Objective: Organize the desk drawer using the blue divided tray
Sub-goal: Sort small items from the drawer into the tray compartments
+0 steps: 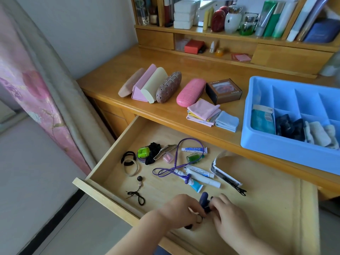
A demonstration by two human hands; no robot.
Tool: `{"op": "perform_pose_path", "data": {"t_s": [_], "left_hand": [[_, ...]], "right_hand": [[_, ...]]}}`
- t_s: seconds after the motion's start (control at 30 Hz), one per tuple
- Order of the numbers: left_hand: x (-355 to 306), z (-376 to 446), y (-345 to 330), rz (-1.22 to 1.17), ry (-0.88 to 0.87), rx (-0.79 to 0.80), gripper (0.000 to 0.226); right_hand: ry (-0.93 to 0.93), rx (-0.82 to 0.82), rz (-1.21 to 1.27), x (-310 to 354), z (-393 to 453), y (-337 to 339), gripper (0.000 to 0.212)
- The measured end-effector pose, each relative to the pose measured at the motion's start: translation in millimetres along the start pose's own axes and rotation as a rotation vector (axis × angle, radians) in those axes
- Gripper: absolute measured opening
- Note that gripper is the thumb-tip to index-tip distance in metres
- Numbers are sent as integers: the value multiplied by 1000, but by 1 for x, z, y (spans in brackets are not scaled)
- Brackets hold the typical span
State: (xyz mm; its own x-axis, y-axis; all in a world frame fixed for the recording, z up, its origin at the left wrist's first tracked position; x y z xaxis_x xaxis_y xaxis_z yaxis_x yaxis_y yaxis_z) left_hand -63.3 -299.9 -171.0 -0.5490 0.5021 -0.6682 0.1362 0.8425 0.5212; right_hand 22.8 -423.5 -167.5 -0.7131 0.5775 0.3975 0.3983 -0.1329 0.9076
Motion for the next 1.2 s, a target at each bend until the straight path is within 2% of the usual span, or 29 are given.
{"op": "perform_pose_path", "data": {"t_s": [0.03, 0.13, 0.2, 0.27, 0.4, 0.53, 0.57, 0.63, 0.7, 0.77, 0.8, 0.87, 0.93, 0.97, 1.0, 1.1, 1.17, 1.2], "left_hand": [[6, -3, 11, 6, 7, -54, 24], [42, -13, 58, 86, 120, -375, 23], [68, -22, 87, 114, 234, -574, 22], [95, -23, 110, 172, 365, -666, 27], [134, -9, 127, 303, 558, -544, 34], [146, 8, 122, 281, 585, -450, 21], [145, 9, 120, 302, 566, -430, 15], [134, 4, 120, 348, 517, -431, 16], [111, -8, 122, 386, 436, -537, 19], [74, -21, 119, 418, 240, -639, 21], [54, -25, 111, 373, 96, -609, 20], [10, -31, 83, 192, -183, -348, 17], [-22, -35, 57, -33, -308, -75, 23], [-32, -35, 50, -145, -326, -20, 25], [-36, -32, 47, -240, -326, -16, 24], [-30, -17, 48, -465, -245, -141, 14], [-13, -7, 52, -561, -161, -268, 15], [-3, -3, 54, -568, -120, -331, 17]], "right_hand": [[38, -27, -13, 3, 0, 2, 23], [208, -96, -82, 21, 2, 2, 50], [296, -73, -123, 28, 2, -3, 48], [337, -22, -125, 27, 2, -11, 42], [352, -20, -56, 23, 2, -11, 45], [342, -82, -10, 20, 2, -1, 45], [324, -90, 6, 21, 3, 2, 45], [288, -111, 33, 24, 5, 9, 43], [228, -84, 123, 28, 9, 20, 35], [185, -83, 246, 33, 13, 34, 33], [197, -67, 287, 36, 13, 38, 40], [247, 4, 311, 47, 16, 50, 58], [278, 90, 323, 54, 15, 59, 63], [263, 111, 331, 53, 14, 63, 57], [236, 99, 330, 49, 13, 69, 48], [168, 24, 366, 31, 1, 90, 27], [103, -56, 411, 13, -10, 113, 32], [77, -155, 455, 2, -17, 134, 36]]}}
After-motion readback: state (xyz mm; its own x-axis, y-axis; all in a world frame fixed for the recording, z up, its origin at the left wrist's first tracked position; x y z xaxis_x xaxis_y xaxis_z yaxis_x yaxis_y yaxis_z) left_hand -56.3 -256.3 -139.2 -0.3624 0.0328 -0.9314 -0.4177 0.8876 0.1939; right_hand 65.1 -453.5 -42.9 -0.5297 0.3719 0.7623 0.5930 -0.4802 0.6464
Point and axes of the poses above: each hand's wrist, its own z-axis towards the middle knuckle, its own y-axis out of the back of the hand, x = y × z, the point moved 5 cm from there along z, towards the middle knuckle, and after that the axes turned 1 degree about z, right-handed, at the moved point
